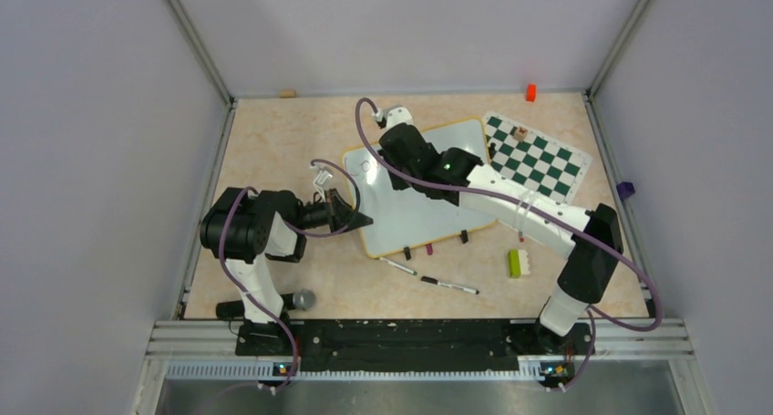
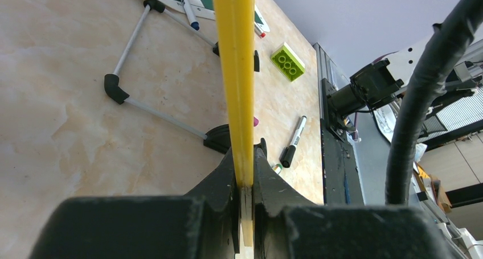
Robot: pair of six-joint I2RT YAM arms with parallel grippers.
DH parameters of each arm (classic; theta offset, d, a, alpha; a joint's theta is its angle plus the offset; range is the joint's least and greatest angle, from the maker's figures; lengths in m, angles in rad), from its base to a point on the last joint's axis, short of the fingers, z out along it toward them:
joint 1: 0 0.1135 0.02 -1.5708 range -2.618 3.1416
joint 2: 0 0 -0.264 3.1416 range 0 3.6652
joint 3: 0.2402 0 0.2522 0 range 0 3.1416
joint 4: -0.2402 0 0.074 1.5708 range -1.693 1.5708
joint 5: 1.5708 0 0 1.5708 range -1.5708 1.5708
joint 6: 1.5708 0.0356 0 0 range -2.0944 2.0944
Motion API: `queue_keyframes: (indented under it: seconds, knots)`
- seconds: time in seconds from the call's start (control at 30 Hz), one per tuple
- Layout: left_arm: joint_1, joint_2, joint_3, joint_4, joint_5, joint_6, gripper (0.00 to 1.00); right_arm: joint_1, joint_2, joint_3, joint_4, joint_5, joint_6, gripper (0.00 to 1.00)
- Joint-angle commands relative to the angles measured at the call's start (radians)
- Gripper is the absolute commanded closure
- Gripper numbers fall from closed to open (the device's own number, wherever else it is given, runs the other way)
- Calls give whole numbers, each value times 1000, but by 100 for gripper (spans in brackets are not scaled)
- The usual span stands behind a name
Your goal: Write a sentence on the whiteboard
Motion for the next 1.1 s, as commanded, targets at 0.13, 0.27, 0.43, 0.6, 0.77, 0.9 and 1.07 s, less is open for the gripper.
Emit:
queue_keyframes:
  seconds: [0.13, 0.27, 0.43, 0.6, 0.77, 0.9, 1.07]
  knots:
    - [-17, 6, 12, 101, 49, 62, 100, -16, -35, 22, -19, 97, 8, 100]
    - [-17, 7, 12, 101, 49, 62, 100, -16, -27, 39, -20, 101, 0, 100]
    - [-17, 7, 12, 101, 49, 63, 100, -15, -22, 49, -20, 98, -4, 100]
    - [-17, 6, 13, 99, 50, 62, 100, -15, -35, 66, -19, 85, -3, 100]
    - [-17, 4, 11, 100, 49, 62, 100, -16, -75, 70, -4, 55, -11, 100]
    - [-17, 3, 11, 101, 49, 63, 100, -15, -94, 67, 0, 28, -18, 100]
    - [-17, 3, 11, 100, 49, 62, 100, -16, -76, 70, 2, 10, -22, 100]
